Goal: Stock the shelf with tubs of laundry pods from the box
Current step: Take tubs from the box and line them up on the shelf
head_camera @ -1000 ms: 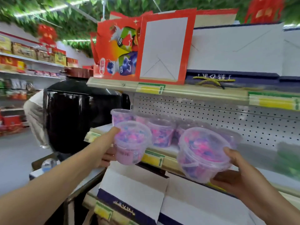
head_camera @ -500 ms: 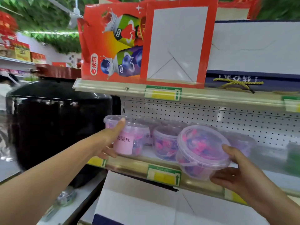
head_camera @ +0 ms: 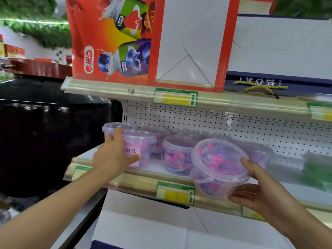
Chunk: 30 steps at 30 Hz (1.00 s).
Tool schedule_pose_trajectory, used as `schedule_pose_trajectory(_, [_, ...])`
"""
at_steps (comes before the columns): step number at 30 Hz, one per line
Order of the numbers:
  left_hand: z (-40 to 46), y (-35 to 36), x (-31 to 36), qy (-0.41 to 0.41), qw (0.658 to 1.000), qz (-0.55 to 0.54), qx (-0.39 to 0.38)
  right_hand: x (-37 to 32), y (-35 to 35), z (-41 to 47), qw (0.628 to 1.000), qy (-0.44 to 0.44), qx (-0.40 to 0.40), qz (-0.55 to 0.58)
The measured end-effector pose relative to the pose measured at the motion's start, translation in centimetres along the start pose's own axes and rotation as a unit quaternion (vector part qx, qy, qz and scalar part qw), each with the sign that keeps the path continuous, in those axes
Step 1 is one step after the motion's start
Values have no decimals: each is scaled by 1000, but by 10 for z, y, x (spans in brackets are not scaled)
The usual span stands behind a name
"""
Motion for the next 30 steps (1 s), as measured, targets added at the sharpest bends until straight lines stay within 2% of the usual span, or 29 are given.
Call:
schedule_pose_trajectory(5, [-2,16,3,5,1000,-22,-17,-2,-18,1,1000,-7,11,0])
schedule_pose_trajectory(8, [-14,19,14,20,999,2,50,-7,-35,-2,1000,-18,21,6])
schedule_pose_trajectory(13, [-34,20,52,160,977,0,142,-17,-75,-8,997,-30,73,13])
schedule_pose_trajectory(17, [-47,27,87,238,967,2,91,-26,-108,-2,992,-15,123,10])
schedule_pose_trajectory(19, [-51,33,103,287,954,18,88,-28,-121,6,991,-8,137,-12])
schedule_pose_trajectory(26, [-52,60,162,430,897,-8,102,-30,-114,32,989,28,117,-88])
schedule_pose_trajectory(28, [-53,69,175,437,896,5,85,-29,-108,38,986,35,98,-132])
schedule_pose_trajectory(30, [-52,77,182,415,908,15,65,-26,-104,40,974,23,113,-197])
Point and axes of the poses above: each hand's wrist, its own z-axis towards the middle knuckle, its own y-axis out of the palm, x = y × z, the point moved 1 cm from there along z, towards the middle knuckle, and after that the axes turned 9 degrees about x, right-handed, at the moved point
